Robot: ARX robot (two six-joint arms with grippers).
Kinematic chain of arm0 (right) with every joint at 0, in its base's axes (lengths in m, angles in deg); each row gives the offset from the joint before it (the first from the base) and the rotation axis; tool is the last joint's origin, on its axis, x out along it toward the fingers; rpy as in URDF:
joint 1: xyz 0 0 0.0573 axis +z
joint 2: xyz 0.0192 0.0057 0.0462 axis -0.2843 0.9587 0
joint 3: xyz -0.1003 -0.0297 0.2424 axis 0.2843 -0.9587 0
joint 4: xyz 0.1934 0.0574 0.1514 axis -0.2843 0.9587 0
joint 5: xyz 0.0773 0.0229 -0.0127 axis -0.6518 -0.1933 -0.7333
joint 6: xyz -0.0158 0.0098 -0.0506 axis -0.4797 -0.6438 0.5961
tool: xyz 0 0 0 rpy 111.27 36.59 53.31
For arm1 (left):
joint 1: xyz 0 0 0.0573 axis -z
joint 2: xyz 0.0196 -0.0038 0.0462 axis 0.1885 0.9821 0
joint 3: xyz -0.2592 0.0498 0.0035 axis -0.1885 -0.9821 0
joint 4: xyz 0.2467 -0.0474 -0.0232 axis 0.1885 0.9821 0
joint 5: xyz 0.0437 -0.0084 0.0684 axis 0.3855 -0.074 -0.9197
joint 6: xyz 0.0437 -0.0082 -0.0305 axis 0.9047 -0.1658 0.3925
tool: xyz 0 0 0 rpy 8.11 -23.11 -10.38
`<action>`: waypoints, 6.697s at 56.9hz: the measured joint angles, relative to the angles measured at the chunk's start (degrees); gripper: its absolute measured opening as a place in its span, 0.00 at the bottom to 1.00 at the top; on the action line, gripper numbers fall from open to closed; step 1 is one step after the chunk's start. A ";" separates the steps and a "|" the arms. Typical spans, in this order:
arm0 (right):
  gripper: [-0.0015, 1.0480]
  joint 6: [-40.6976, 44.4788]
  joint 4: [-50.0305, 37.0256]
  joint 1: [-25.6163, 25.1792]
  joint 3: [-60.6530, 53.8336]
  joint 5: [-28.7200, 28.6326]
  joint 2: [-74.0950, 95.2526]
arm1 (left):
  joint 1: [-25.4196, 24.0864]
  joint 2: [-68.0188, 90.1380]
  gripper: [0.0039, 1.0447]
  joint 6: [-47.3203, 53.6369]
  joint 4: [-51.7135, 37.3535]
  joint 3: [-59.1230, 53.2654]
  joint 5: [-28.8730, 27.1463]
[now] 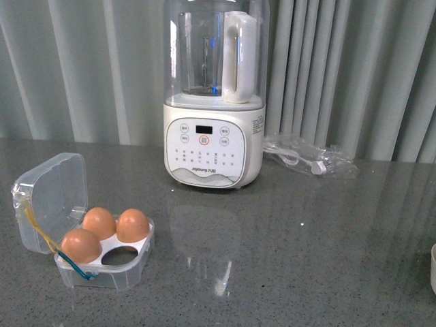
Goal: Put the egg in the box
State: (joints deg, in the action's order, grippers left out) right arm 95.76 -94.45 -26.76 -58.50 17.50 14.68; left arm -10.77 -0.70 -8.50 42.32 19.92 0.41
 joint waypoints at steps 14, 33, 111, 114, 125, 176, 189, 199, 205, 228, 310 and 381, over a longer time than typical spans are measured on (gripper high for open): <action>0.93 0.15 -3.74 0.13 -0.72 -3.06 3.61 | 0.00 0.00 0.94 0.00 0.00 0.00 0.00; 0.93 0.17 -6.91 -1.42 -2.27 -3.89 7.21 | 0.00 0.00 0.94 0.00 0.00 0.00 0.00; 0.41 -5.31 -6.01 16.59 1.97 -3.48 -0.72 | 0.00 0.00 0.94 0.00 0.00 0.00 -0.02; 0.41 -6.38 -6.75 19.54 3.65 -3.52 1.38 | 0.00 0.00 0.94 0.00 0.00 0.00 0.00; 0.41 -8.02 -7.32 28.44 10.36 -2.99 8.83 | 0.00 0.00 0.94 -0.02 0.00 0.00 0.00; 0.41 -13.79 -4.90 47.36 24.74 -0.31 26.56 | 0.00 0.00 0.94 0.00 0.00 0.00 0.00; 0.41 -14.56 -4.61 48.41 28.00 0.04 28.76 | 0.00 0.00 0.94 0.00 0.00 0.00 0.00; 0.41 -15.04 -4.59 48.61 29.38 1.16 30.91 | 0.00 0.00 0.94 0.00 0.00 0.00 0.00; 0.41 -15.30 -4.68 48.87 29.46 1.29 32.26 | 0.00 0.00 0.94 0.00 0.00 0.00 0.00; 0.41 -14.75 -3.34 49.46 32.48 1.95 33.55 | 0.00 0.00 0.94 0.00 0.00 0.00 0.00; 0.93 -18.32 -5.20 21.11 5.90 1.33 2.97 | 0.00 0.00 0.94 0.00 0.00 0.00 0.00; 0.03 -8.63 -0.70 10.03 -27.52 11.21 -47.91 | 0.00 0.00 0.94 0.00 0.00 0.00 -0.02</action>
State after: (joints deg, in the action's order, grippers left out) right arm 87.12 -95.15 -16.72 -86.01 28.71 -33.23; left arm -10.77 -0.70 -8.50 42.32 19.92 0.39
